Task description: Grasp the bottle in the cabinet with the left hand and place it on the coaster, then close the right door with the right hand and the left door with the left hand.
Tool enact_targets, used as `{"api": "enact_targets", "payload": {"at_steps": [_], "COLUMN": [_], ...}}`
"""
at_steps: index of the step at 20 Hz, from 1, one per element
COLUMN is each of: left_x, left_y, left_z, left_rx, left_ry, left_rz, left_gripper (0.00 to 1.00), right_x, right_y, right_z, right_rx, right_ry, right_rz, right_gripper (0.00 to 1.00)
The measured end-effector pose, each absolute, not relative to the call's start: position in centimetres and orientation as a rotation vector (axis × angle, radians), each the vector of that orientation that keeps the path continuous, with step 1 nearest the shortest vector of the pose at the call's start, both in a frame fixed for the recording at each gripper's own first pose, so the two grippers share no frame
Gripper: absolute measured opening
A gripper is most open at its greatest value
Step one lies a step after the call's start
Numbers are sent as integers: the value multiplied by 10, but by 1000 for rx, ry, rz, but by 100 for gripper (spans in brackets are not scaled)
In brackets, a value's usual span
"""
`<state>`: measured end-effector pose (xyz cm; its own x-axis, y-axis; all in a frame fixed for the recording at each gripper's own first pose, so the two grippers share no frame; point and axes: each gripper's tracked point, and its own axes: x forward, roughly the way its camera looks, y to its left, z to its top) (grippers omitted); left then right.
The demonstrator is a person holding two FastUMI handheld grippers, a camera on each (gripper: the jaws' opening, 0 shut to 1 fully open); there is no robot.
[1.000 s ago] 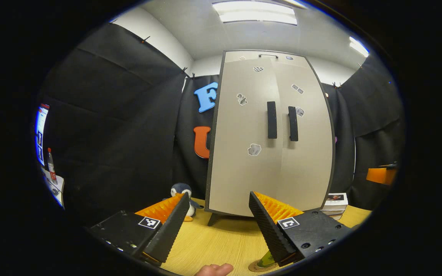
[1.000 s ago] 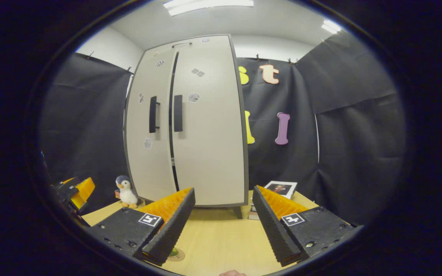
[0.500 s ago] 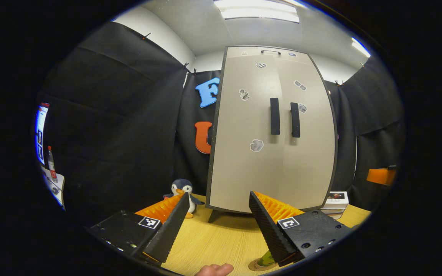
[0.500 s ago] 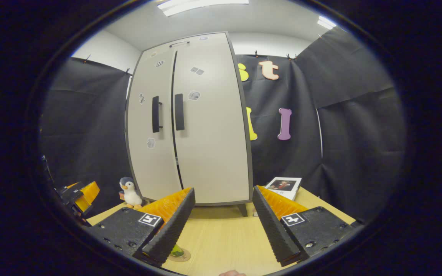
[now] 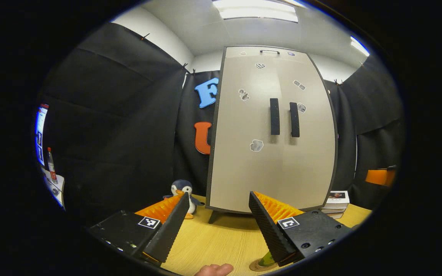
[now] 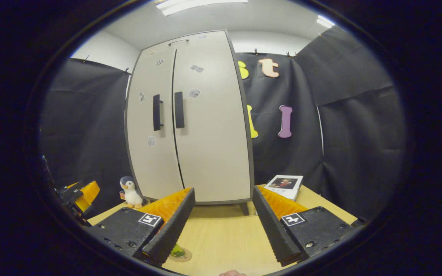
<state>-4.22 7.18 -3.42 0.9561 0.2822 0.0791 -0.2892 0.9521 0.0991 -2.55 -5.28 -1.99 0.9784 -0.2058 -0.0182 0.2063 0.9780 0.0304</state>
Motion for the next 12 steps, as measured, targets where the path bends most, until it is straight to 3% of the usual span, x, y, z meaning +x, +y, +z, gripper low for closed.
{"api": "enact_targets", "payload": {"at_steps": [9, 10, 12], "left_x": [-35, -35, -33], "left_y": [68, 69, 69], "left_z": [-35, -34, -34], "left_rx": [110, 110, 112], "left_ry": [-68, -70, -73], "left_rz": [276, 278, 281], "left_gripper": [95, 90, 95], "right_x": [-19, -17, -15], "right_y": [-55, -55, -56], "right_z": [-19, -19, -18], "right_rx": [37, 36, 37], "right_ry": [12, 14, 14], "right_rz": [-208, -208, -206], "right_gripper": [99, 99, 99]}}
